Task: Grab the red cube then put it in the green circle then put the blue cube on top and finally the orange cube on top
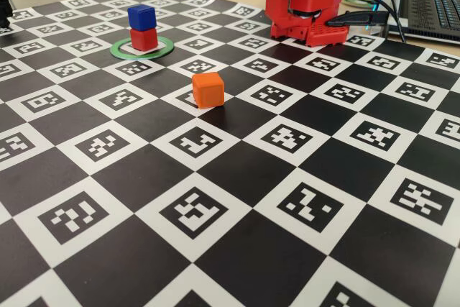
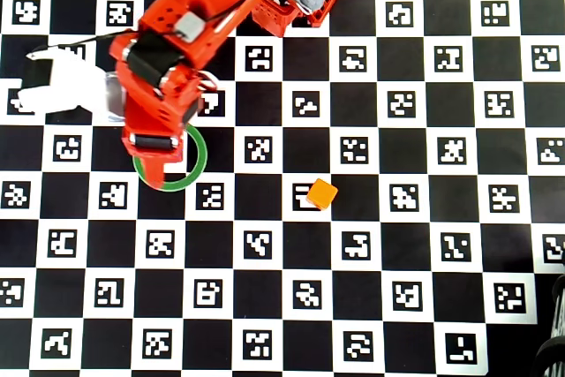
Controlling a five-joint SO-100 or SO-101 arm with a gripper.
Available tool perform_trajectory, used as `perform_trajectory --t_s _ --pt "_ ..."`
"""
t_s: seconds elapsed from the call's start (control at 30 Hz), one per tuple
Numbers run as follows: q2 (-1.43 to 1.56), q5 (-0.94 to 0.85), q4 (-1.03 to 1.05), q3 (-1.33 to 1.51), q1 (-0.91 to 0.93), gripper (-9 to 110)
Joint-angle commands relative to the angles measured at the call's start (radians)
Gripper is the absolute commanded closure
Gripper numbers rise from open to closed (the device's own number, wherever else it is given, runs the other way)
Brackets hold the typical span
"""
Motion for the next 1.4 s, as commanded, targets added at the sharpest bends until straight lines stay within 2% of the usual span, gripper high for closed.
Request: perform_trajectory --t_s 0.0,0.23,0.5,0.9,1.37 --pt "0.063 0.14 0.083 -0.078 -0.143 64" --pt "-0.002 0.362 0.086 -0.021 -0.388 60" --pt "-0.02 0.474 -0.043 0.173 -0.563 58" --pt "-0.003 0.551 -0.344 0.483 -0.586 54" --pt "-0.043 0.623 -0.549 0.666 -0.65 53"
